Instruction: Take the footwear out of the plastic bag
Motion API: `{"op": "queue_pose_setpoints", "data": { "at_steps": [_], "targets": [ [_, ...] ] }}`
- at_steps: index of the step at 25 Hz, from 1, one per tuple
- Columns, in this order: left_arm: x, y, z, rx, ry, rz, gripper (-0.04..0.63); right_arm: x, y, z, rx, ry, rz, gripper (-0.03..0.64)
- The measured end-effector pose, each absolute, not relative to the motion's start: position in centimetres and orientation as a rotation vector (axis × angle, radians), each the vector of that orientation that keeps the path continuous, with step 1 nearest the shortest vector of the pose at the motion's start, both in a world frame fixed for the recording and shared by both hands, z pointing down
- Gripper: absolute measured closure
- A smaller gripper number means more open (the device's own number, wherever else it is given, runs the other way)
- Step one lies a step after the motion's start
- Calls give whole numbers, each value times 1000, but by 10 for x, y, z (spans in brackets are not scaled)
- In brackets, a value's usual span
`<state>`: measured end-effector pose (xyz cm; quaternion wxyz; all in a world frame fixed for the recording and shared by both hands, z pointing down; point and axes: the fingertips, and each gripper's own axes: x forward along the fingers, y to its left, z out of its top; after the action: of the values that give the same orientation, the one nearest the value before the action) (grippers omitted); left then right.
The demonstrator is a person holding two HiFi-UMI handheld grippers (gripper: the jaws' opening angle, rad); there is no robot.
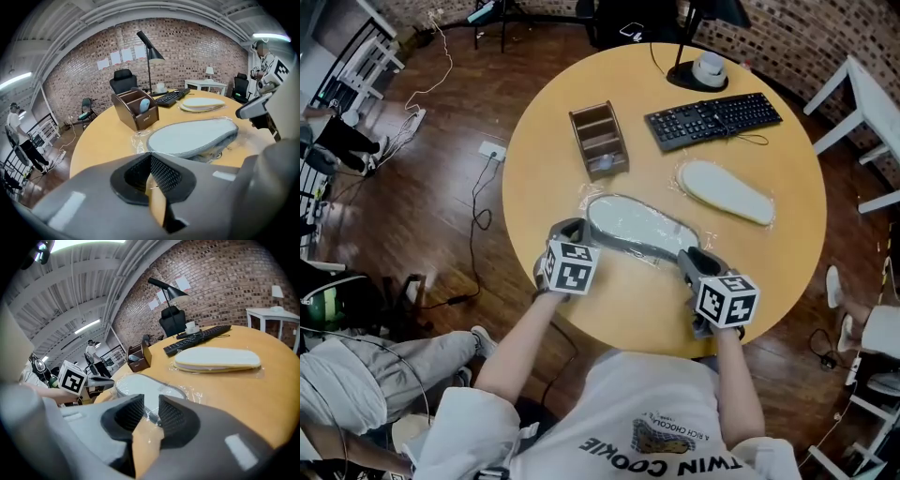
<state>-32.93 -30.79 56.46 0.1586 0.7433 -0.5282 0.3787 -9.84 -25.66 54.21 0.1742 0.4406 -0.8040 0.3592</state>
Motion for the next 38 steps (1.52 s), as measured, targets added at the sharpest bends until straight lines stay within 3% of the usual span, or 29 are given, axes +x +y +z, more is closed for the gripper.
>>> {"op": "queue_pose_setpoints", "data": {
  "at_steps": [15, 20, 38],
  "targets": [
    [-335, -306, 599, 2081, -1454, 1156, 588, -49, -251, 571, 1387, -2202, 1438, 514],
    [-334, -306, 603, 2073, -1443, 1159, 589, -51, -253, 576, 1316, -2191, 1569, 459],
    [-333, -306, 608, 2107, -1390, 1188, 589, -57, -271, 580, 1162, -2206, 1495, 457]
  ]
}}
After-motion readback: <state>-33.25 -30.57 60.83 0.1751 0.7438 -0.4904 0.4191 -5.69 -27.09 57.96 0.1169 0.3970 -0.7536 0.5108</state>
